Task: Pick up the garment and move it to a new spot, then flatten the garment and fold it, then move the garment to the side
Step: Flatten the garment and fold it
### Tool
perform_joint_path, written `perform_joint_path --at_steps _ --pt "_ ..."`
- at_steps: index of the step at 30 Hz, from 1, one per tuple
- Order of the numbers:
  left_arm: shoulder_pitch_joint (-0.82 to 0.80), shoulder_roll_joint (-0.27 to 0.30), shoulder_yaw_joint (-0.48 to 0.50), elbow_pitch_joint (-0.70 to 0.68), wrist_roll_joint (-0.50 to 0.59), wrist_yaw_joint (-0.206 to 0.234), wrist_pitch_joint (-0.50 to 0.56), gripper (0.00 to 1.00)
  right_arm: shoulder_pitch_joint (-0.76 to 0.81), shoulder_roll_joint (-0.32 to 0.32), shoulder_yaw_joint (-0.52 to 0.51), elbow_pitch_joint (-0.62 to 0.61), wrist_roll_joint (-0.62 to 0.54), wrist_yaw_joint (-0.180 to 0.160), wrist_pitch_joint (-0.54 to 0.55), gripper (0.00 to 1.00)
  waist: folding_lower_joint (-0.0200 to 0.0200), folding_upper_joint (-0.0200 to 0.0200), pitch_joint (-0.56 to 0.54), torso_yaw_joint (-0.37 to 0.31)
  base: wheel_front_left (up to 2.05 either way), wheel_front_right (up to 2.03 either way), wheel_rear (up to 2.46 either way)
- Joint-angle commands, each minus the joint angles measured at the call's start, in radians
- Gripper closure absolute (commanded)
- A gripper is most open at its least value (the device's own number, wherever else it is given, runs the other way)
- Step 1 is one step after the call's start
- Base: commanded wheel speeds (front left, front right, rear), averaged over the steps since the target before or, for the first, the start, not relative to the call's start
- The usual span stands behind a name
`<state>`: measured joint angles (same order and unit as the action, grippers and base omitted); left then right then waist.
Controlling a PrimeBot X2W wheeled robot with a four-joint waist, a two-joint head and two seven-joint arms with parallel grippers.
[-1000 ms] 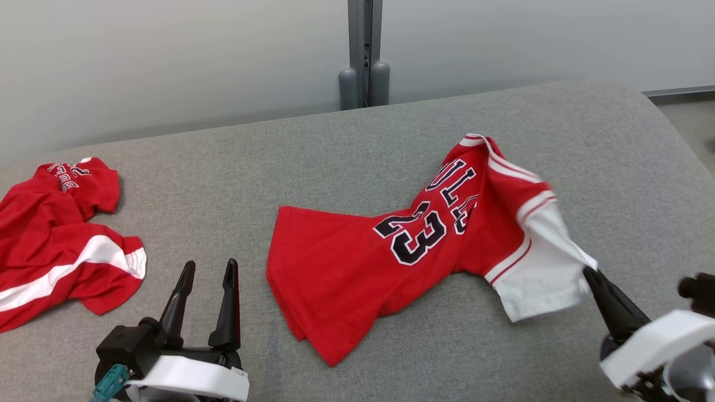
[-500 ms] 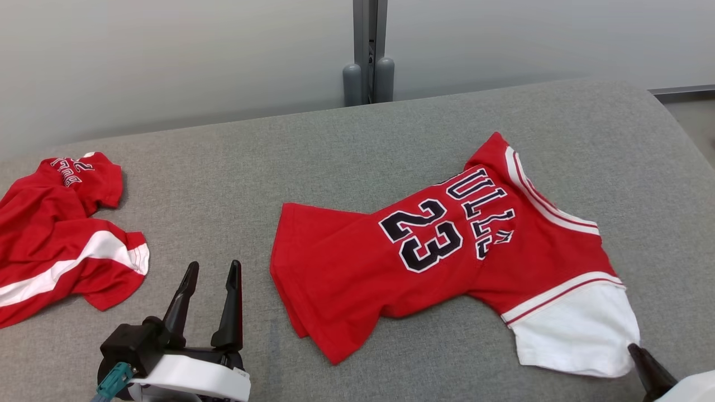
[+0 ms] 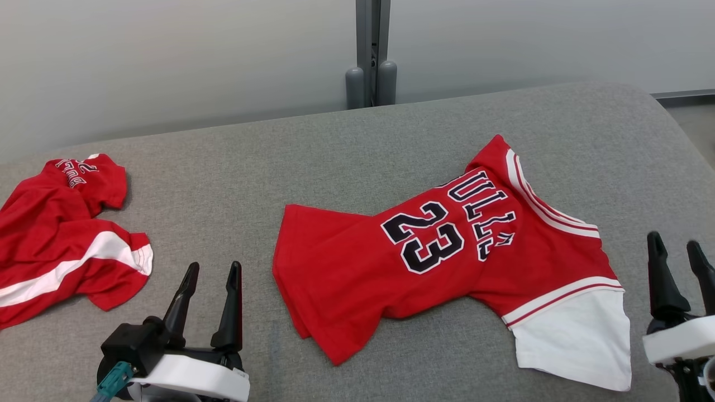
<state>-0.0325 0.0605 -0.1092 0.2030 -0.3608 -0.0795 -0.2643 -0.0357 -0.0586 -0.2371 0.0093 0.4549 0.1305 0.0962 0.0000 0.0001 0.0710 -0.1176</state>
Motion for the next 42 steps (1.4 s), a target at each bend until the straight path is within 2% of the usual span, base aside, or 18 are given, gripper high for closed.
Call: perform_joint_path --at_steps 1,5,8,11,14,19,29,33,37,38,42 --pt "-0.018 0.006 0.001 -0.001 0.004 -0.003 0.0 0.0 -0.011 -0.001 0.005 -0.008 -0.012 0.001 -0.018 0.0 0.0 -0.0001 -0.001 0.001 0.0 0.0 0.0" --pt "-0.027 0.006 0.007 -0.007 -0.002 0.003 0.0 0.0 -0.026 0.006 0.077 -0.028 -0.049 0.001 -0.162 0.0 0.0 -0.0001 -0.004 0.016 0.0 0.0 0.0" --pt "-0.038 0.005 0.012 -0.013 -0.007 0.01 0.0 0.0 -0.036 0.005 0.137 -0.007 -0.118 0.001 -0.279 0.0 0.0 -0.0001 -0.008 0.028 0.0 0.0 0.0" --pt "-0.043 0.003 0.012 -0.016 -0.006 0.012 0.0 0.0 -0.038 0.005 0.183 0.011 -0.2 0.001 -0.342 0.0 0.0 -0.0001 -0.013 0.04 0.0 0.0 0.0" --pt "-0.043 0.002 0.006 -0.014 -0.003 0.013 0.0 0.0 -0.015 0.004 0.208 0.018 -0.267 0.001 -0.362 0.0 0.0 -0.0001 -0.018 0.055 0.0 0.0 0.0" --pt "-0.025 -0.002 0.006 -0.014 0.002 0.02 0.0 0.0 0.024 0.005 0.173 0.017 -0.342 0.001 -0.362 0.0 0.0 -0.0001 -0.019 0.065 0.0 0.0 0.0" --pt "-0.021 -0.006 -0.009 0.009 -0.01 0.01 0.008 0.0 0.015 0.006 0.168 0.017 -0.351 0.001 -0.363 0.0 0.0 -0.0001 -0.022 0.062 0.0 0.0 0.0" --pt "-0.022 -0.006 -0.053 0.024 -0.031 0.006 0.093 0.0 0.014 0.006 0.166 0.016 -0.343 0.001 -0.363 0.0 0.0 -0.0001 -0.022 0.058 0.0 0.0 0.0" --pt "0.012 -0.005 -0.15 0.024 -0.092 -0.01 0.357 0.0 0.009 0.006 0.152 0.011 -0.343 0.0 -0.363 0.0 0.0 -0.0001 -0.023 0.049 0.0 0.0 0.0" --pt "0.012 -0.005 -0.15 0.024 -0.092 -0.01 0.357 0.0 0.009 0.006 0.152 0.011 -0.343 0.0 -0.363 0.0 0.0 -0.0001 -0.023 0.049 0.0 0.0 0.0" --pt "0.04 0.002 -0.201 -0.009 -0.154 -0.019 0.557 0.0 0.004 0.006 0.145 0.006 -0.337 0.001 -0.363 0.0 0.0 -0.0001 -0.02 0.036 0.0 0.0 0.0"
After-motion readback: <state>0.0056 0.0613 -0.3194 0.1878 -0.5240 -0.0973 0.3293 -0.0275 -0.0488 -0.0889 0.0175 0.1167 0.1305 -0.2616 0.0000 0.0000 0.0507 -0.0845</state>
